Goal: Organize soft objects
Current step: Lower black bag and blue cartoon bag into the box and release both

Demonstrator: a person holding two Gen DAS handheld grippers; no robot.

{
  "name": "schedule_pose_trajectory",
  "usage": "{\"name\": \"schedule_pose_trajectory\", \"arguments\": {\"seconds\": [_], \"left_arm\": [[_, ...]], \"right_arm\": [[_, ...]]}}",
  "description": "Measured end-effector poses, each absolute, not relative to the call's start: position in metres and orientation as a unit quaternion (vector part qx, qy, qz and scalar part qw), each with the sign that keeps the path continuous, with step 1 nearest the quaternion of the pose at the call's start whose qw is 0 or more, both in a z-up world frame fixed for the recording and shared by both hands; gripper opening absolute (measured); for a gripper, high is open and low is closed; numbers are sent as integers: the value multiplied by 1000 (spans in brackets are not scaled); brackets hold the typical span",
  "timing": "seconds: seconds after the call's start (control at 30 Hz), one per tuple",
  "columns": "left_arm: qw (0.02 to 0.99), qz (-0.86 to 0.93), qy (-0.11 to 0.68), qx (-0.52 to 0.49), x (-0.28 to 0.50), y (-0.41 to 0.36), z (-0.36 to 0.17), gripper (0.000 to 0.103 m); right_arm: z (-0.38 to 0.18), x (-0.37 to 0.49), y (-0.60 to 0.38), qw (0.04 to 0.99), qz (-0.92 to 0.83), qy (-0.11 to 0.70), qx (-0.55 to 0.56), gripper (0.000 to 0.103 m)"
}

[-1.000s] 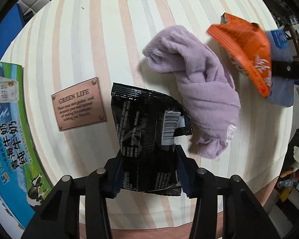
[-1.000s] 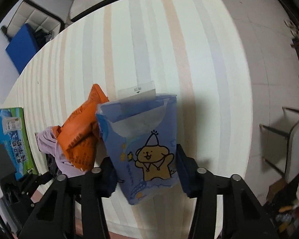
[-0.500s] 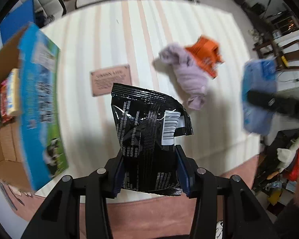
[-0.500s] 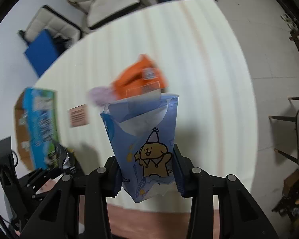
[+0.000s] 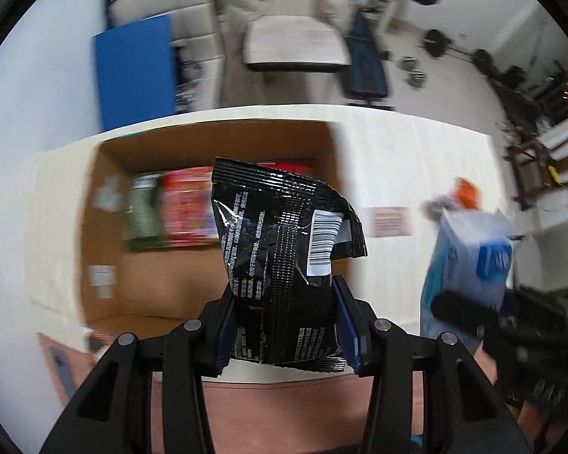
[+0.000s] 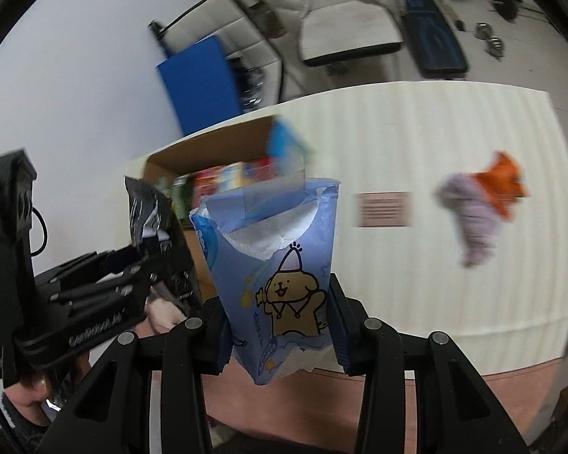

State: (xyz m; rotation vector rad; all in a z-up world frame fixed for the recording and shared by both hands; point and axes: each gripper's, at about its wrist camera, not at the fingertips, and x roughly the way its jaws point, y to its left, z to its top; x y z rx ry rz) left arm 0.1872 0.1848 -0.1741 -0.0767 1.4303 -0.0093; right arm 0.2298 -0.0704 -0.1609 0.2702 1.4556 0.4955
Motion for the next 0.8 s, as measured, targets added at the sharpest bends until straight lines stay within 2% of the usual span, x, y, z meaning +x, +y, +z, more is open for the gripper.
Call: {"name": "schedule_pose_trajectory", "arguments": {"seconds": [0.17, 0.3, 0.47, 0.73, 0.8], "left_arm": [[720, 39, 692, -38, 208, 276, -211, 43], [690, 57, 721, -39, 223, 313, -249, 43], [655, 65, 752, -26, 235, 339, -290, 43], [621, 61, 781, -28, 232, 355, -322, 46], [614, 65, 786, -20, 231, 356, -326, 46]], "right_arm": [[-191, 219, 40, 686, 234, 676, 135, 44], [-229, 216, 103, 667, 222, 696, 144, 44], [-272, 212, 155, 646, 203, 722, 143, 43], [-310, 214, 187, 627, 185, 744, 137, 43], [-317, 216, 197, 620, 195, 748, 131, 49]]}}
